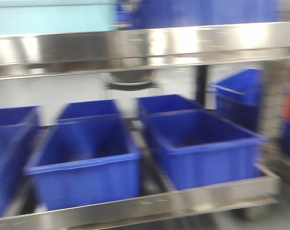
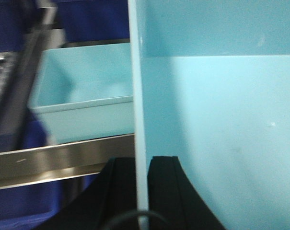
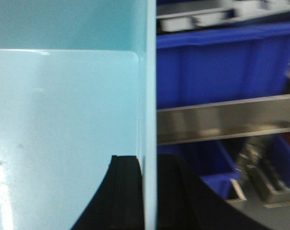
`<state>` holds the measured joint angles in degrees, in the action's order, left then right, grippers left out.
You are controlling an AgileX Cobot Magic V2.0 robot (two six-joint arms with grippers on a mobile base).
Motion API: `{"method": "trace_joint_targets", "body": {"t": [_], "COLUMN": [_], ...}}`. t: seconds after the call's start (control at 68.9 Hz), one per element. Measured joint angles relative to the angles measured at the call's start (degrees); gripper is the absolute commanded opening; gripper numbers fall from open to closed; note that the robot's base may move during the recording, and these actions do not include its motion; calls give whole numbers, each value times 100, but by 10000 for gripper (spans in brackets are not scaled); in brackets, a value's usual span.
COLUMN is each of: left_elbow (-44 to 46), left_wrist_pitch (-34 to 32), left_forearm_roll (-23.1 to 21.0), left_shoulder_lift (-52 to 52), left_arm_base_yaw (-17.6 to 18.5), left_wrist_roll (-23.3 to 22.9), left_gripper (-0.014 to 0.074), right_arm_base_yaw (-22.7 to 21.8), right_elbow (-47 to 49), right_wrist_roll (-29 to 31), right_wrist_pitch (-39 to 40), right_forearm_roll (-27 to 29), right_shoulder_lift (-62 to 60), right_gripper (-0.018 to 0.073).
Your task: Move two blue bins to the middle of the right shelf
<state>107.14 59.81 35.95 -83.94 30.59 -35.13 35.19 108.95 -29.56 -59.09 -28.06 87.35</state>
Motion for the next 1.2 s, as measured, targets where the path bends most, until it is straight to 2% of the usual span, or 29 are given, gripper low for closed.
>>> {"method": "trace_joint_targets", "body": {"t": [1.204], "left_elbow": [0], "left_wrist_pitch": [22], "left_forearm_roll": [0], "left_shoulder_lift": [0], "left_arm_base_yaw": [0], "left_wrist_roll": [0], "left_gripper": [-111], "right_arm_base_yaw": [0], "right_elbow": [0], "right_wrist_roll": [0], "right_wrist_pitch": [0], "right_forearm_roll": [24], "right_shoulder_lift": [0], "right_gripper": [-162]}}
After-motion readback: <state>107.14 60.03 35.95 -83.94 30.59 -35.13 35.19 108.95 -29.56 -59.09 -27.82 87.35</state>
